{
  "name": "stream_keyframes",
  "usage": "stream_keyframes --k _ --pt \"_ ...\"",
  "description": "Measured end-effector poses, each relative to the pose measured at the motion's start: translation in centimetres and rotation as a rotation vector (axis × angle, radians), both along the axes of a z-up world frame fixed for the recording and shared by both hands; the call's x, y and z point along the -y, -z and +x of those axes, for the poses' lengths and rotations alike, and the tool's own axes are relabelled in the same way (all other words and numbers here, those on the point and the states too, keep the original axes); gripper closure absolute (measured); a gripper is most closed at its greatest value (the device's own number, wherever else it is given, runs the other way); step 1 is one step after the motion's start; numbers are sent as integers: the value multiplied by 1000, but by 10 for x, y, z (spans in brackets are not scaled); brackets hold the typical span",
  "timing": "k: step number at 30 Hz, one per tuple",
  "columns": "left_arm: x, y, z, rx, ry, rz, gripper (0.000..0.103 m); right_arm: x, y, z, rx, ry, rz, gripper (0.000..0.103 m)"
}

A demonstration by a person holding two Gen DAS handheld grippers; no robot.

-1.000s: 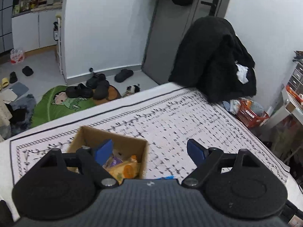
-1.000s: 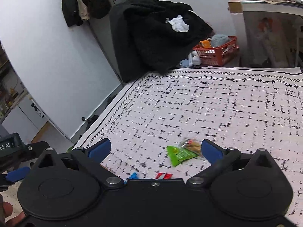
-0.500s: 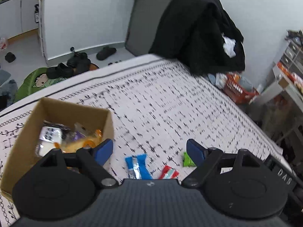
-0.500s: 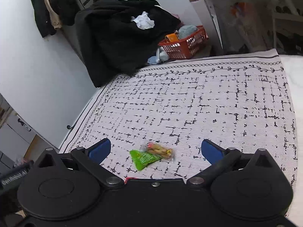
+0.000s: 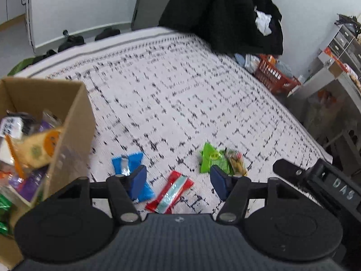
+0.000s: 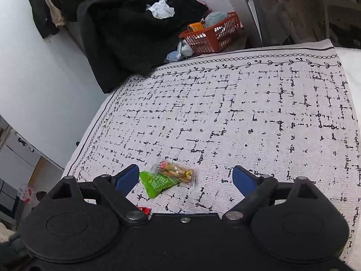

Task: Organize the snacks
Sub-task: 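Grasp the red-and-white strip with the left gripper while the right grasps the yellow peanut packet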

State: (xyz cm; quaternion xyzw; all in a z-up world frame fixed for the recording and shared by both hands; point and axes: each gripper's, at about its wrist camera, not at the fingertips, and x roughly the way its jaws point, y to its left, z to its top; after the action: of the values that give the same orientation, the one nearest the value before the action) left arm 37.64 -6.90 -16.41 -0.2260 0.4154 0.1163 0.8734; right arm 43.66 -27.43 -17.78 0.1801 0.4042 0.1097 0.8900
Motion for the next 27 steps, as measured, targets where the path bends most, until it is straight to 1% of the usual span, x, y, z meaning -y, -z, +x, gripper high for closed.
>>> stream_keyframes --k 2,5,7,10,12,15,18,19,22,24,27 --pt "1 9 4 -16 8 -9 45 0 3 1 -6 -1 -3 14" --pt "4 19 9 -32 23 -23 47 -1 8 4 -17 -8 -4 14" --pt "6 26 12 -44 28 -28 47 -2 10 5 -24 -15 -8 15" --pt "8 36 15 -59 31 -40 51 -5 15 9 -35 -26 -7 18" --pt "8 41 18 -71 27 -42 52 -7 18 12 -39 -40 -9 21" --pt "7 49 21 -87 21 -42 54 -13 23 16 -47 -56 -26 21" --pt "9 52 25 -93 26 2 65 -19 28 23 -60 -68 -56 24" --pt "9 52 26 -98 23 16 70 -22 30 25 -64 -70 -68 25" --pt "4 50 28 -91 6 -12 78 -30 34 31 -73 -75 -98 28" --pt "0 49 30 -89 -3 -39 79 -37 36 33 -72 -83 -128 29" --pt "-1 47 33 -82 4 -53 80 -44 40 39 -69 -86 -172 29"
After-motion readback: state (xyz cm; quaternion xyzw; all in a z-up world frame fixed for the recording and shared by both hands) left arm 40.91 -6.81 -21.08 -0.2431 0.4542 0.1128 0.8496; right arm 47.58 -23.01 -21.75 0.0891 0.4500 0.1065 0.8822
